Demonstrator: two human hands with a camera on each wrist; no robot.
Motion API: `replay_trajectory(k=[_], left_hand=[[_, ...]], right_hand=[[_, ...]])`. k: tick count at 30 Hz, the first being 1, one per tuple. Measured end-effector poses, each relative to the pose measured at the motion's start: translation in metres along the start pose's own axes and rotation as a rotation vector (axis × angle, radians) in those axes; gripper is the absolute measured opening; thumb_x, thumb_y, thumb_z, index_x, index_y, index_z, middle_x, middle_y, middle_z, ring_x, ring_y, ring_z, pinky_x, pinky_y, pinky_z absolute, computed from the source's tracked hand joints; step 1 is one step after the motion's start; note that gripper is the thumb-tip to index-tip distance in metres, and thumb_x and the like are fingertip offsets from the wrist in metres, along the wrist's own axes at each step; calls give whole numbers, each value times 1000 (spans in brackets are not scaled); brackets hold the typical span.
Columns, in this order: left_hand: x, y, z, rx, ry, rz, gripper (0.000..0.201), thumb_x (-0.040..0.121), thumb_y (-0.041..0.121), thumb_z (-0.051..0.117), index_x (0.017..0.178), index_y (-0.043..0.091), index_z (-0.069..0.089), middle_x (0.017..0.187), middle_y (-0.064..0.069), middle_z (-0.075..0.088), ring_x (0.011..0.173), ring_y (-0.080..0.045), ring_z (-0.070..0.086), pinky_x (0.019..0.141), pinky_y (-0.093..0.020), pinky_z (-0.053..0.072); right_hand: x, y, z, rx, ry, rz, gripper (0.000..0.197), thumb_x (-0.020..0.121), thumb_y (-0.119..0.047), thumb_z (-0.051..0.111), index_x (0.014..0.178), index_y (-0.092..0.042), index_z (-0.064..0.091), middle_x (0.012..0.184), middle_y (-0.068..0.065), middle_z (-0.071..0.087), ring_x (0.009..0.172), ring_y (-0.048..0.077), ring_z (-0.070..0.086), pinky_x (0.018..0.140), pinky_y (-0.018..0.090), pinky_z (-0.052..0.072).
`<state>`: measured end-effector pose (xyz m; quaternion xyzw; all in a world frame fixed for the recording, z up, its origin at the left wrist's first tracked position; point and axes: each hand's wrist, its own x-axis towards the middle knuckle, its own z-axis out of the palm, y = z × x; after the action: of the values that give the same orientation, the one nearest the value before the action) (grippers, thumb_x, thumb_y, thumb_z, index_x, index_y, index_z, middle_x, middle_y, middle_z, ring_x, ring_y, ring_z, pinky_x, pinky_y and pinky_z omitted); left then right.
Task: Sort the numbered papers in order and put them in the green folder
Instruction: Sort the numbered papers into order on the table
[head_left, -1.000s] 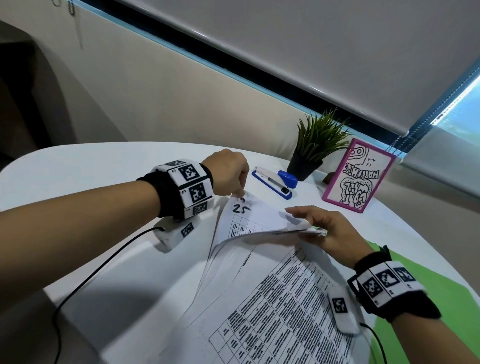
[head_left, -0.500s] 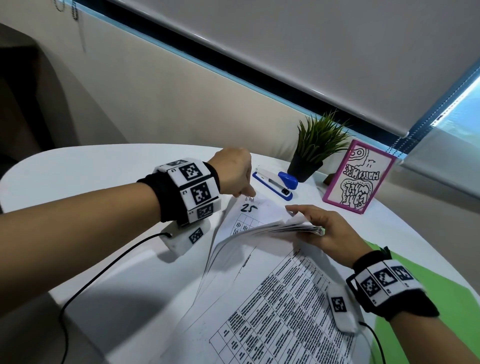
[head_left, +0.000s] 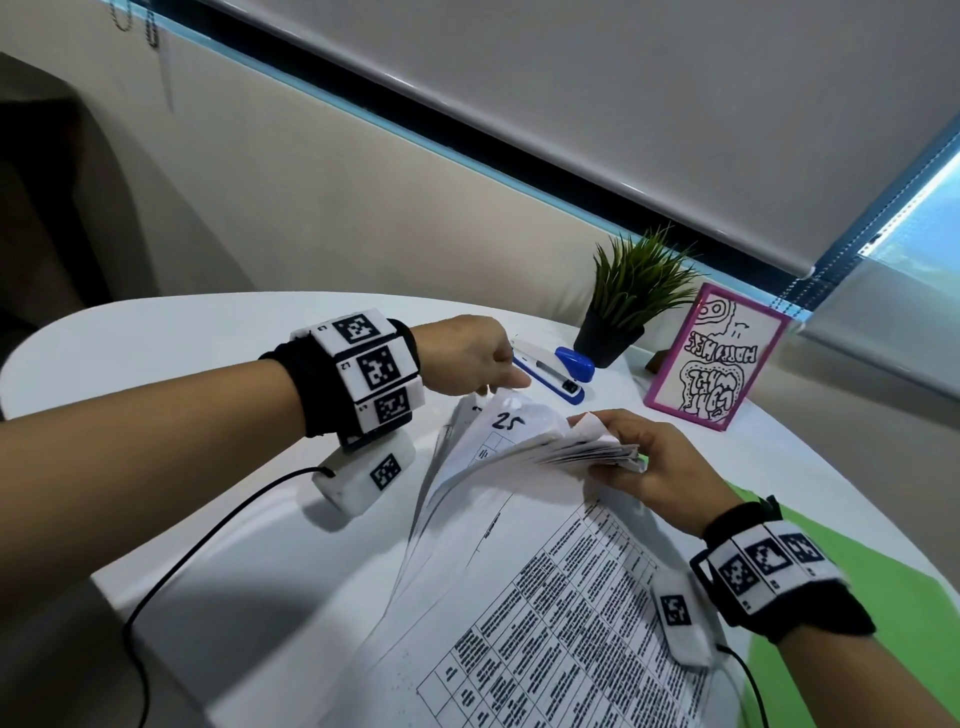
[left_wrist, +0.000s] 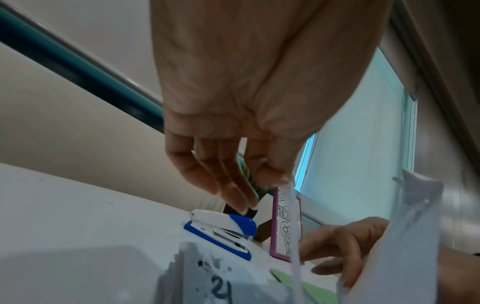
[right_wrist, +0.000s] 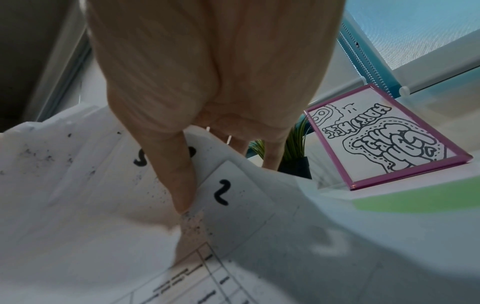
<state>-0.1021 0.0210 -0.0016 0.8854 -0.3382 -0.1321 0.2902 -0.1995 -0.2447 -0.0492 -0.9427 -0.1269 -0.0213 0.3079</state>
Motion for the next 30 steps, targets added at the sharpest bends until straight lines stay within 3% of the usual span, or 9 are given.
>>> replay_trajectory(k=[2,6,8,11,14,17,19,22,30], left_hand=[[-1,3,1,-124,-70,36,38,98,36,53,64,18,55,69,6,60,52,1,53,56,-7,42],[-4,7,3,-469,-243,65,39,96,28,57,60,15,49,51,13,50,56,-6,54,79,-36,54],[-5,10,4,-528,-296,88,38,97,28,56,62,15,49,54,12,51,57,-9,53,79,-37,54],[-2,10,5,-561,-235,57,33,100,33,49,77,11,58,72,4,58,64,-13,56,73,-31,51],[7,-2,4,-255,-92,-25,25,99,31,50,95,9,62,91,2,68,85,-19,66,78,-30,49],[13,-16,7,171,-44,-118,31,94,32,60,117,11,62,119,-2,64,108,-21,59,90,-29,44],[16,-21,13,214,-40,-155,38,91,32,64,122,11,60,117,-2,63,102,-19,56,87,-27,42],[19,-24,19,166,-1,-139,29,85,27,71,110,15,68,99,-1,70,85,-16,58,83,-28,48],[17,-18,17,300,175,-9,12,80,11,68,88,19,71,93,0,67,85,-21,59,68,-27,43]], right_hand=[[1,-1,0,8,14,-3,17,77,3,75,91,2,66,120,-15,63,111,9,61,94,23,47],[0,-2,-1,13,19,-19,26,79,-2,77,101,5,65,124,-11,65,115,8,60,96,20,45],[-1,-3,-1,41,20,15,24,79,-2,77,99,5,66,118,-10,69,112,4,62,93,17,45],[-5,-6,-3,91,27,48,9,77,-3,79,81,-7,71,85,-8,74,81,2,66,75,17,47],[-8,-6,-7,120,29,60,15,78,-1,77,86,-11,69,82,3,72,79,20,65,76,29,50],[-9,-6,-10,186,59,88,33,75,6,77,95,-13,62,85,-3,72,83,13,66,80,23,51],[-11,-10,-11,227,64,104,45,74,9,76,105,-18,59,87,1,73,83,14,67,80,22,52],[-12,-9,-12,157,36,77,40,76,9,75,102,-20,66,91,2,72,88,19,67,84,29,52],[-11,-13,-8,187,43,59,27,81,6,72,100,-12,69,98,-3,75,95,12,69,86,18,52]])
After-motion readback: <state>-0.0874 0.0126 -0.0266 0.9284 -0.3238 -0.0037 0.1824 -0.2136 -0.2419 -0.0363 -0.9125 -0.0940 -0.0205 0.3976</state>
